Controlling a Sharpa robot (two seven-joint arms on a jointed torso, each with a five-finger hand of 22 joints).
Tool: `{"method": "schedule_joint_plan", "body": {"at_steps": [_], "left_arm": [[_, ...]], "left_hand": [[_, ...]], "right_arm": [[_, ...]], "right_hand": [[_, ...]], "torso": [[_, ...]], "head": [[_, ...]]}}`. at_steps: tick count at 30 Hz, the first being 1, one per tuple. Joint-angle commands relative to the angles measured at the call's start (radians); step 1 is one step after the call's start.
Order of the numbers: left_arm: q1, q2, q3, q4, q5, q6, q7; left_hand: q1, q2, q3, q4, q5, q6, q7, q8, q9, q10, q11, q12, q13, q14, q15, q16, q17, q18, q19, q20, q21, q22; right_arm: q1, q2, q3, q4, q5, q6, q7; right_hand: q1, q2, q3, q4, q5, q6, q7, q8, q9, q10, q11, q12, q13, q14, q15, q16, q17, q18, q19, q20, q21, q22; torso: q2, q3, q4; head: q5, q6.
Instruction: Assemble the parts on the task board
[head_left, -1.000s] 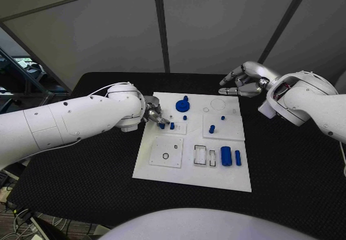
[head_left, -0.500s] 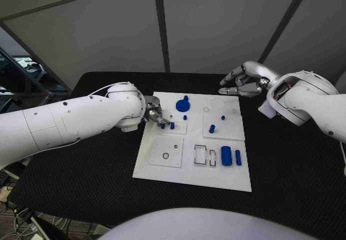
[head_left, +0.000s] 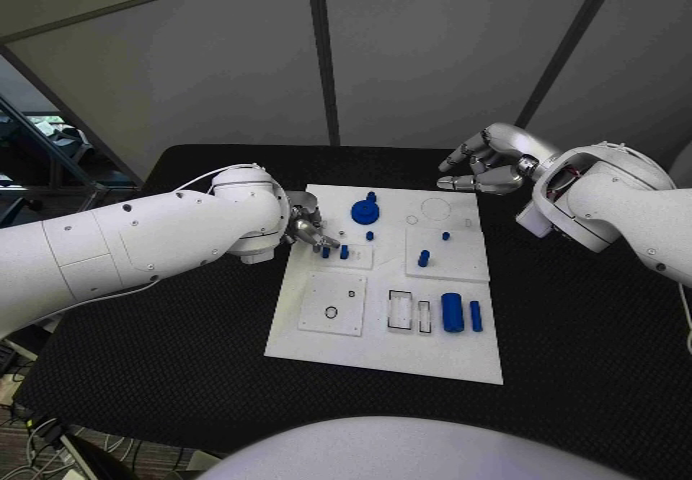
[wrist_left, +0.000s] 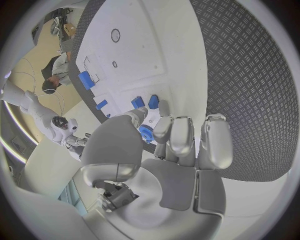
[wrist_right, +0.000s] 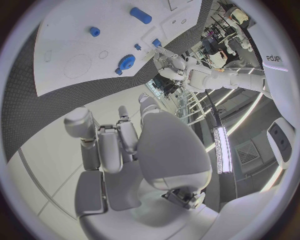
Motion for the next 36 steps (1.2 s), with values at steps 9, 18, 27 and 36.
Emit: {"method": "schedule_joint_plan", "body": {"at_steps": [9,18,27,36], "left_arm": [[0.002,-0.008,0.021,-0.001,0.021,-0.241,0.067],[0.003,0.003,0.019,-0.010,0.082,-0.351,0.260],[0.002,0.059,-0.032,-0.031,-0.152,-0.417,0.395],[-0.006,0.108,-0.051,-0.065,-0.301,-0.377,0.443]], "left_hand": [[-0.022,0.008,-0.089,0.002,0.012,-0.138,0.058,-0.046,-0.023,-0.269,0.053,-0.297,-0.378,-0.023,0.034,-0.083,-0.084,0.078,-0.230,0.030,-0.338,-0.246],[0.152,0.000,-0.156,-0.002,0.008,-0.277,0.147,-0.140,-0.140,-0.505,0.141,-0.420,-0.494,-0.296,0.116,-0.488,-0.473,0.113,-0.425,0.105,-0.719,-0.527],[0.428,-0.068,-0.059,-0.075,0.004,-0.241,0.146,-0.280,-0.322,-0.574,0.155,-0.603,-0.723,-0.333,0.128,-0.479,-0.556,0.119,-0.400,0.120,-0.798,-0.591],[0.468,-0.060,-0.107,-0.086,0.007,-0.111,0.125,-0.411,-0.448,-0.528,0.141,-0.707,-0.884,-0.242,0.104,-0.323,-0.586,0.118,-0.297,0.097,-0.712,-0.527]], "right_arm": [[0.002,0.000,0.000,-0.002,-0.002,0.000,0.004],[0.002,0.003,0.000,-0.005,-0.002,-0.002,0.004],[0.002,0.006,0.000,-0.007,-0.002,-0.007,0.007],[0.002,0.008,0.000,-0.005,-0.002,-0.004,0.008]], "right_hand": [[0.002,0.006,-0.003,0.010,0.004,-0.001,-0.004,0.005,0.000,-0.002,-0.005,0.002,0.024,0.056,-0.006,-0.006,0.060,0.015,-0.001,-0.002,-0.007,-0.001],[0.002,0.006,-0.003,0.010,0.004,-0.001,-0.004,0.005,0.000,-0.002,-0.005,0.002,0.024,0.056,-0.006,-0.006,0.060,0.015,-0.001,-0.002,-0.007,-0.001],[0.003,0.006,-0.003,0.010,0.005,-0.002,-0.004,0.005,0.000,-0.007,-0.005,-0.004,0.018,0.055,-0.006,-0.010,0.054,0.016,-0.006,-0.002,-0.012,-0.010],[0.004,0.007,-0.003,0.010,0.005,-0.002,-0.004,0.005,0.000,-0.008,-0.005,-0.005,0.018,0.055,-0.006,-0.010,0.054,0.016,-0.006,-0.002,-0.012,-0.009]], "torso": [[0.000,0.0005,-0.0005],[-0.001,0.0021,-0.0003],[0.001,0.0007,-0.0030],[0.002,0.0004,-0.0021]], "head": [[-0.005,0.004],[-0.008,0.009],[-0.018,0.022],[-0.031,0.031]]}}
